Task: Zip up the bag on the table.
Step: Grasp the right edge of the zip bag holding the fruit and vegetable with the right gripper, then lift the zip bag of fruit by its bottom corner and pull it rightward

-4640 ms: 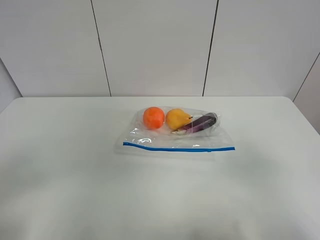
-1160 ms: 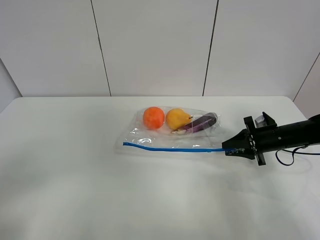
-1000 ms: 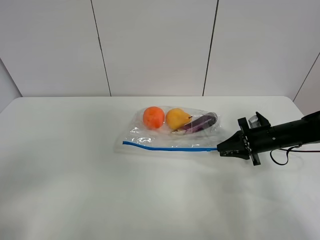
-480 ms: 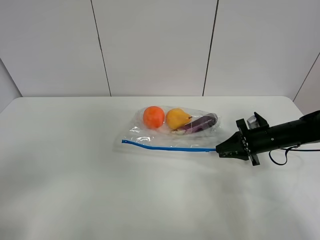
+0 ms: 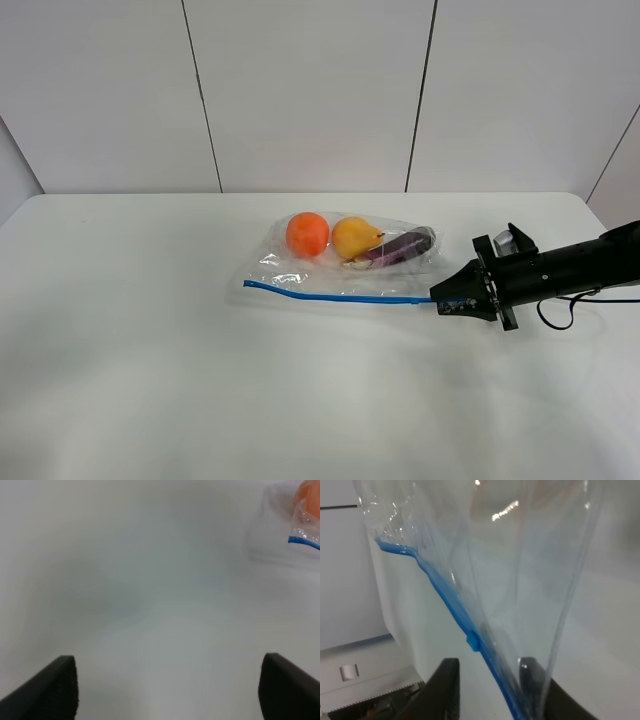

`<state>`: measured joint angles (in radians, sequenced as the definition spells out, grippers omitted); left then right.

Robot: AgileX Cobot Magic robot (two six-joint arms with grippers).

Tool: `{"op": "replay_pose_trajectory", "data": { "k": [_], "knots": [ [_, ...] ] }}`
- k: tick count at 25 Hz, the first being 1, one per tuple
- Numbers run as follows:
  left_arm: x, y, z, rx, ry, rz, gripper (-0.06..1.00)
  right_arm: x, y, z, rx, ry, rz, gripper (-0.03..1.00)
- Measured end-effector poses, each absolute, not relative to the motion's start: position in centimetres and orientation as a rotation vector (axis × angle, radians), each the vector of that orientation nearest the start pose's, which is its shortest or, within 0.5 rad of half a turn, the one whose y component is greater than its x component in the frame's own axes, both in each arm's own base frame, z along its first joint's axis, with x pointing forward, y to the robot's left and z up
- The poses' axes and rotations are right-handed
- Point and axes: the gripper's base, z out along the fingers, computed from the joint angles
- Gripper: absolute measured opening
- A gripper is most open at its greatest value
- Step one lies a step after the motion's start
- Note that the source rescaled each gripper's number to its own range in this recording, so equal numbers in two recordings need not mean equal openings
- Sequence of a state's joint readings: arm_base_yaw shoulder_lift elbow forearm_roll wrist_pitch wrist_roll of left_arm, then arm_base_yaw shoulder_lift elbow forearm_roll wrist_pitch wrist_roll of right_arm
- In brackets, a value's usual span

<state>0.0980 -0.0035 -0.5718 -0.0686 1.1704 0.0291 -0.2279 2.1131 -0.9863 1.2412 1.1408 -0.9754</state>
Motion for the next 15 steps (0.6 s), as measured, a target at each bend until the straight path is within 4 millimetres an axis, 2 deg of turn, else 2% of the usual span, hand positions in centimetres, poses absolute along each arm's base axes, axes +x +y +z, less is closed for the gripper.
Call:
{"op": "replay_pose_trajectory", "data": {
  "k": [4,10,15],
  "knots": [
    [-1.8,-0.8,28.8,-0.061,2.076,-0.004,0.85,33.0,0.4,9.4,0.244,2.645,1.511,0.29],
    [-1.8,-0.8,28.8,-0.061,2.076,-0.004,0.85,33.0,-0.7,9.4,0.285,2.627,1.503,0.02],
    [-1.8,-0.8,28.8,-0.061,2.076,-0.004,0.85,33.0,-1.8,9.5,0.338,2.591,1.516,0.0]
  ]
}}
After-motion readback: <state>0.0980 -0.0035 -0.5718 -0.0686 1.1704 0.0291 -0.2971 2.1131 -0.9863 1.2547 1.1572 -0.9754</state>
